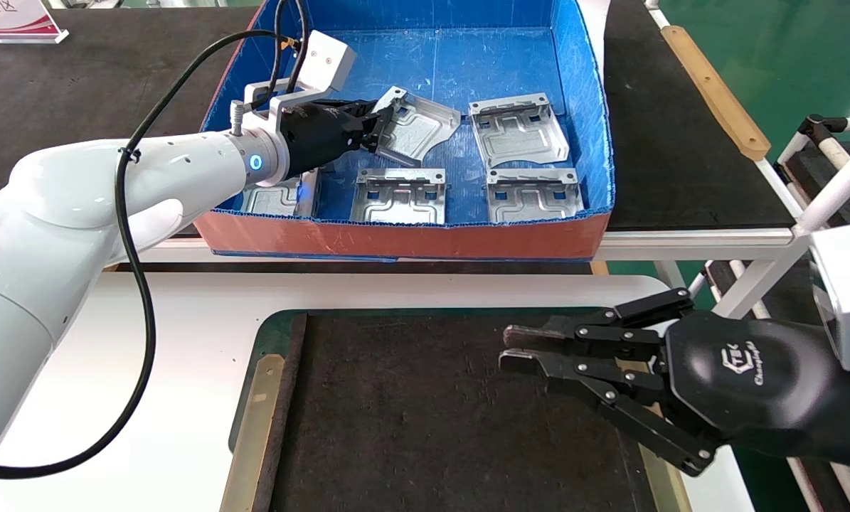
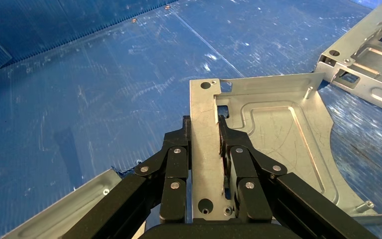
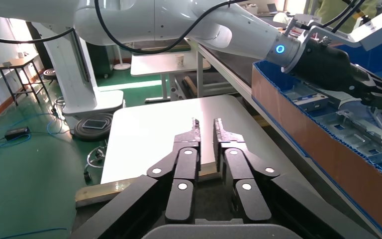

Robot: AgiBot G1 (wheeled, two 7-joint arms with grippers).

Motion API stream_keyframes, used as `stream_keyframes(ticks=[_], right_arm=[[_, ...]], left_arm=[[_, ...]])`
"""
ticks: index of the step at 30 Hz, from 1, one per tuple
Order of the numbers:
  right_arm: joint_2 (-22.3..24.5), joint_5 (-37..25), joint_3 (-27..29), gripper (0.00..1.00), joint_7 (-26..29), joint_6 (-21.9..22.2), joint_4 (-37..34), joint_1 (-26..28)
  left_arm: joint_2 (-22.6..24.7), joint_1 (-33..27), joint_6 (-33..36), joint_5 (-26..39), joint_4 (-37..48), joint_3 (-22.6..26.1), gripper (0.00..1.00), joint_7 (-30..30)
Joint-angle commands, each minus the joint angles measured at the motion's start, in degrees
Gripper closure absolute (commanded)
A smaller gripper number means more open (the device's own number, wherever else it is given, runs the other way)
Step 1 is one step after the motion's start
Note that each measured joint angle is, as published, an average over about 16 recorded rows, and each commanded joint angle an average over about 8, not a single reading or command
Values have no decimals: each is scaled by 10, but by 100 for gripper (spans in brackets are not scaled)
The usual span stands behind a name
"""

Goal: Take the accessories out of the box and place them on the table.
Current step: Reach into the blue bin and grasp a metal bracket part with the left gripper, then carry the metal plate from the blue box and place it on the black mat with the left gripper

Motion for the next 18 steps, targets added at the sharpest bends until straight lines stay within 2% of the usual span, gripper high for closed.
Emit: stream_keyframes(ticks=[1,4,12,18], right_arm=[[0,0,0,100,0,0,0,0],[0,0,0,98,0,0,0,0],[0,0,0,0,0,0,0,0],[0,0,0,0,0,0,0,0]], left_arm=[[-3,2,1,-1,-4,1,100,-2],[-7,2,-4,-4,-12,3,100,-6],[-27,1,-1,-15,-49,-5,100,6],[-59,10,29,-37,-101,-22,100,37]])
